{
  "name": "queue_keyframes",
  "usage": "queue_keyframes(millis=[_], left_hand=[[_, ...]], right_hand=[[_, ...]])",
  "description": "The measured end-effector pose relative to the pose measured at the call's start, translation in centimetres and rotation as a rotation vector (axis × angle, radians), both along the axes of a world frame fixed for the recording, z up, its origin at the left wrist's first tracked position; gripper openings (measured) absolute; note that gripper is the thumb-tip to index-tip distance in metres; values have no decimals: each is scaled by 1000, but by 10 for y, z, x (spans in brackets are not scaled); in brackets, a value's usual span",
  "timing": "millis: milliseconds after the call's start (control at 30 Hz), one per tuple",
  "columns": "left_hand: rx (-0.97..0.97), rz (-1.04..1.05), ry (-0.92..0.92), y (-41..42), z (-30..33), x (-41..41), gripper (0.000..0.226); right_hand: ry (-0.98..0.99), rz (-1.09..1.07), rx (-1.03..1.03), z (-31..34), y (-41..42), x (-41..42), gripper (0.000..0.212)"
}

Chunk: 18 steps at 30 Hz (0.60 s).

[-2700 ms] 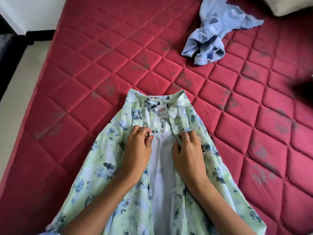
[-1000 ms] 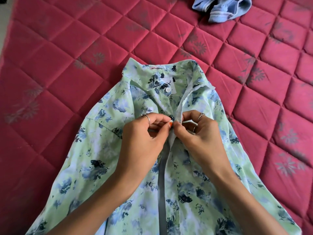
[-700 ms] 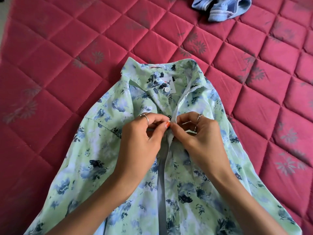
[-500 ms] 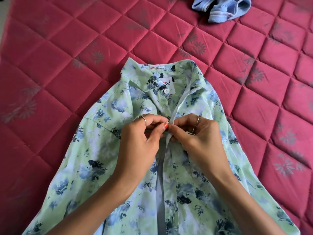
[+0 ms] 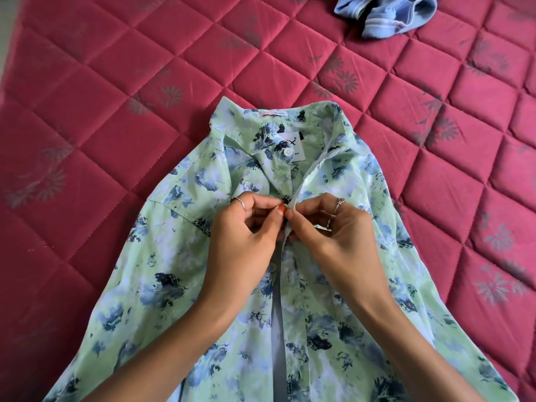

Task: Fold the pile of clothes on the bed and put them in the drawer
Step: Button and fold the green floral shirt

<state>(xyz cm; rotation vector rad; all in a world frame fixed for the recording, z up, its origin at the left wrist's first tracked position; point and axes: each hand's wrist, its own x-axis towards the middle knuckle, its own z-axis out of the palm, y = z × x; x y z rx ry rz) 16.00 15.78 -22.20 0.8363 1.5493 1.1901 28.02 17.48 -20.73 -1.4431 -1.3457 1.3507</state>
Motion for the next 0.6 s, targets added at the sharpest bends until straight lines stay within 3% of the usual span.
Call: queue_keyframes(millis=[167, 333, 600], left_hand=[[-83, 53, -150, 3, -3, -1, 8], [-79, 45, -196, 1, -3, -1, 10], [-102, 39, -192, 3, 2, 1, 6]], right_hand=[[130, -7, -51, -5, 5, 1, 21], [216, -1, -153, -7, 9, 1, 11], [56, 18, -81, -8, 5, -2, 6]])
